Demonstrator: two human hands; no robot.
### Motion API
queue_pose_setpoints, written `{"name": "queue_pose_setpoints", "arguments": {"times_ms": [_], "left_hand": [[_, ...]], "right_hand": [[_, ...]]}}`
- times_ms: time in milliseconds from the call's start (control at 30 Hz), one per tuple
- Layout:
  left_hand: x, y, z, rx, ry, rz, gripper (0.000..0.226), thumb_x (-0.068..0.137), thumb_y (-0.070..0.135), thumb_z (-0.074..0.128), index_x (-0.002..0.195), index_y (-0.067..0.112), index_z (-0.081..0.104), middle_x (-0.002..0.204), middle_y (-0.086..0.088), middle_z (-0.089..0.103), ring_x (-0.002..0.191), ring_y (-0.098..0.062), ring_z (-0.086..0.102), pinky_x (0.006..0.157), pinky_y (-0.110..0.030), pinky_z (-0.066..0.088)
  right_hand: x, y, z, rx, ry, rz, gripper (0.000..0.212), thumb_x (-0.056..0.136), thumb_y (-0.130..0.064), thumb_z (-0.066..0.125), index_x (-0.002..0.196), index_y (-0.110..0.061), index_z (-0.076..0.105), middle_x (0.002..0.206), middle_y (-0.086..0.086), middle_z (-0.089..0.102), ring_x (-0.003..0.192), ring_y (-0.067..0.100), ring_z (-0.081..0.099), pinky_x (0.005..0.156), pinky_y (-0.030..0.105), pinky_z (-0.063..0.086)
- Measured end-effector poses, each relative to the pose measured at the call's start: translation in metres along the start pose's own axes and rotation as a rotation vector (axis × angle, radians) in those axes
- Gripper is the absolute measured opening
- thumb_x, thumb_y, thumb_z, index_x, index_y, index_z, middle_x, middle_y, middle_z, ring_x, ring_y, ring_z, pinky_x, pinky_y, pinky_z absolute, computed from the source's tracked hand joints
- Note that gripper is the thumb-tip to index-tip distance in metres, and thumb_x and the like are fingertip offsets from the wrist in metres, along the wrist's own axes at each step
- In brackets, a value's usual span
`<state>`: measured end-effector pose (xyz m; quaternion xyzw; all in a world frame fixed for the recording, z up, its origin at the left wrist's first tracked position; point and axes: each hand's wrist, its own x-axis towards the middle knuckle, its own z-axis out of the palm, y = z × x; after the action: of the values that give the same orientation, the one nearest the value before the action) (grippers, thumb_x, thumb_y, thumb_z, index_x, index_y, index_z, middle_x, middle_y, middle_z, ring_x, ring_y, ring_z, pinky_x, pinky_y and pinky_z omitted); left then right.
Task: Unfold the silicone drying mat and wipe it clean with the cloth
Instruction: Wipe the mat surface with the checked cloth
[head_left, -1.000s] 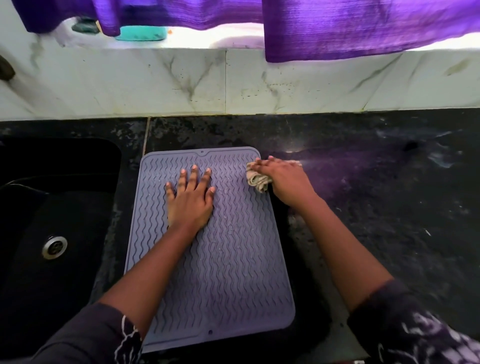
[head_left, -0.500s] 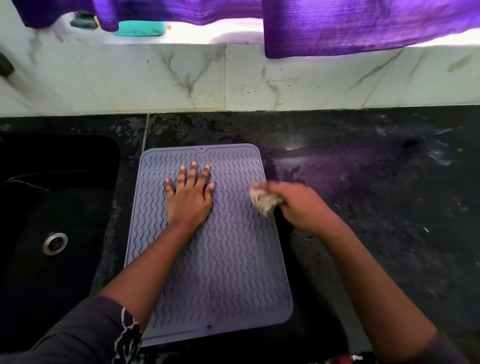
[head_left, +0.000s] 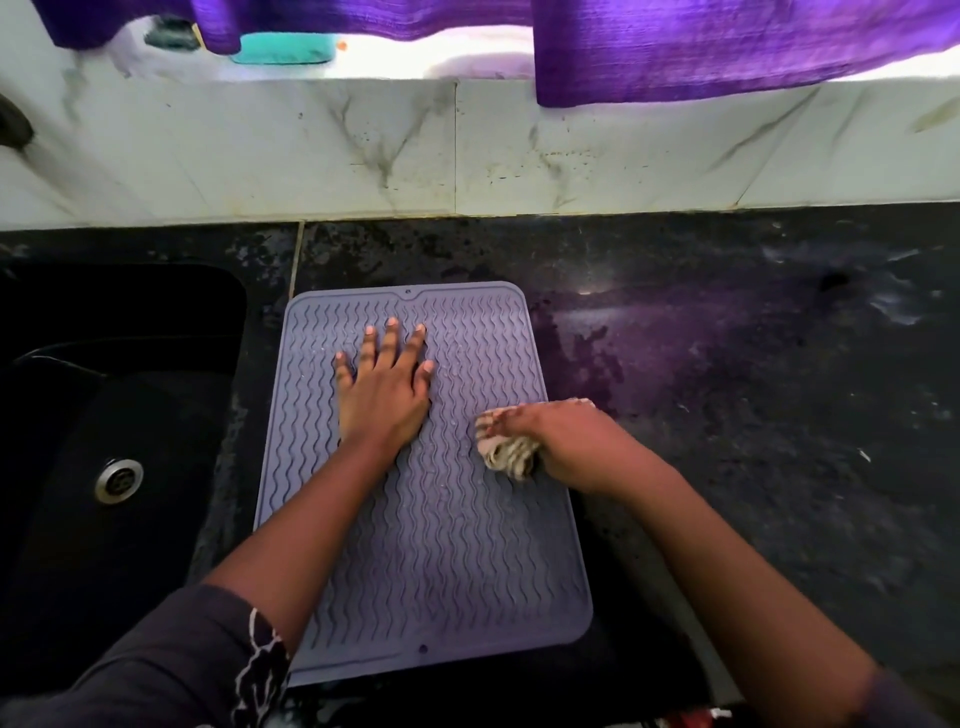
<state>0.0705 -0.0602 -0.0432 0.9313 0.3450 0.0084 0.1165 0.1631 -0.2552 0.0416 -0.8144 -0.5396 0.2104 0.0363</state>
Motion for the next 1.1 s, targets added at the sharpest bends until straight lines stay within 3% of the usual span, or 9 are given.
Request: {"name": "queue_pose_setpoints", "arguments": {"times_ms": [133, 233, 333, 467, 567, 667, 733, 900, 1100], "left_hand": [[-0.001, -0.001, 0.0, -0.006, 0.005, 0.008, 0.053, 0.099, 0.048, 0.016, 0.15, 0.036, 0.008, 0.161, 0.003, 0.001, 0.148, -0.021, -0.004, 0.115, -0.052, -0.003], [-0.001, 0.0, 0.0, -0.007, 0.003, 0.004, 0.053, 0.099, 0.048, 0.016, 0.15, 0.036, 0.008, 0.161, 0.003, 0.002, 0.148, -0.021, -0.003, 0.115, -0.052, -0.003], [-0.001, 0.001, -0.002, 0.002, 0.006, 0.003, 0.053, 0.099, 0.047, 0.016, 0.15, 0.035, 0.008, 0.161, 0.002, 0.003, 0.148, -0.022, -0.003, 0.115, -0.051, -0.003], [-0.002, 0.001, -0.004, -0.006, -0.004, 0.009, 0.053, 0.099, 0.047, 0.017, 0.15, 0.034, 0.01, 0.161, 0.001, 0.004, 0.148, -0.022, -0.002, 0.115, -0.052, -0.002], [-0.004, 0.001, -0.006, -0.044, 0.001, 0.022, 0.053, 0.099, 0.046, 0.019, 0.15, 0.033, 0.013, 0.16, 0.0, 0.006, 0.148, -0.022, -0.001, 0.115, -0.052, -0.003], [-0.009, -0.002, -0.013, -0.184, 0.024, 0.051, 0.05, 0.1, 0.04, 0.026, 0.149, 0.029, 0.021, 0.16, -0.001, 0.012, 0.148, -0.02, 0.001, 0.115, -0.052, -0.005], [-0.021, -0.004, -0.018, -0.168, 0.006, 0.08, 0.05, 0.1, 0.039, 0.029, 0.149, 0.029, 0.021, 0.16, 0.0, 0.01, 0.148, -0.018, 0.0, 0.113, -0.051, -0.012], [-0.064, -0.003, -0.008, -0.013, -0.162, 0.114, 0.054, 0.099, 0.047, 0.02, 0.149, 0.039, -0.001, 0.159, 0.004, -0.012, 0.146, -0.02, -0.014, 0.111, -0.053, -0.015], [-0.068, -0.005, -0.003, 0.002, -0.154, 0.106, 0.054, 0.099, 0.047, 0.014, 0.148, 0.04, -0.008, 0.159, 0.006, -0.014, 0.146, -0.021, -0.015, 0.112, -0.055, -0.012]], "right_hand": [[0.049, 0.003, -0.009, 0.035, 0.205, 0.066, 0.061, 0.086, 0.002, 0.043, 0.136, -0.033, 0.041, 0.146, -0.003, 0.04, 0.128, 0.022, 0.043, 0.104, 0.042, 0.036], [0.07, -0.001, 0.005, -0.026, 0.116, 0.047, 0.063, 0.087, 0.003, 0.039, 0.14, -0.032, 0.034, 0.153, -0.002, 0.026, 0.141, 0.021, 0.021, 0.113, 0.055, 0.015], [0.048, -0.004, 0.018, -0.015, 0.067, 0.063, 0.063, 0.087, 0.002, 0.041, 0.14, -0.032, 0.034, 0.153, -0.003, 0.026, 0.141, 0.02, 0.022, 0.115, 0.054, 0.007], [-0.002, -0.023, 0.032, -0.031, -0.008, 0.041, 0.068, 0.085, 0.006, 0.043, 0.14, -0.033, 0.032, 0.152, -0.003, 0.028, 0.139, 0.02, 0.026, 0.115, 0.052, 0.009], [-0.02, -0.025, 0.025, 0.006, -0.087, -0.002, 0.063, 0.083, 0.003, 0.043, 0.136, -0.032, 0.042, 0.143, 0.0, 0.045, 0.127, 0.022, 0.044, 0.109, 0.046, 0.031], [-0.004, -0.018, 0.004, 0.142, 0.11, 0.085, 0.056, 0.084, 0.002, 0.046, 0.128, -0.032, 0.05, 0.125, -0.001, 0.06, 0.108, 0.022, 0.057, 0.096, 0.042, 0.046], [0.017, -0.016, 0.002, 0.086, 0.253, 0.113, 0.057, 0.085, 0.001, 0.05, 0.131, -0.033, 0.048, 0.135, -0.002, 0.052, 0.12, 0.021, 0.05, 0.103, 0.046, 0.038], [0.016, -0.026, 0.029, -0.043, 0.121, 0.122, 0.067, 0.086, 0.005, 0.043, 0.14, -0.035, 0.033, 0.151, -0.002, 0.031, 0.136, 0.02, 0.031, 0.115, 0.048, 0.016], [-0.063, -0.048, 0.046, -0.006, 0.007, 0.051, 0.066, 0.085, 0.004, 0.041, 0.138, -0.035, 0.037, 0.147, -0.003, 0.038, 0.131, 0.018, 0.038, 0.112, 0.037, 0.021]]}}
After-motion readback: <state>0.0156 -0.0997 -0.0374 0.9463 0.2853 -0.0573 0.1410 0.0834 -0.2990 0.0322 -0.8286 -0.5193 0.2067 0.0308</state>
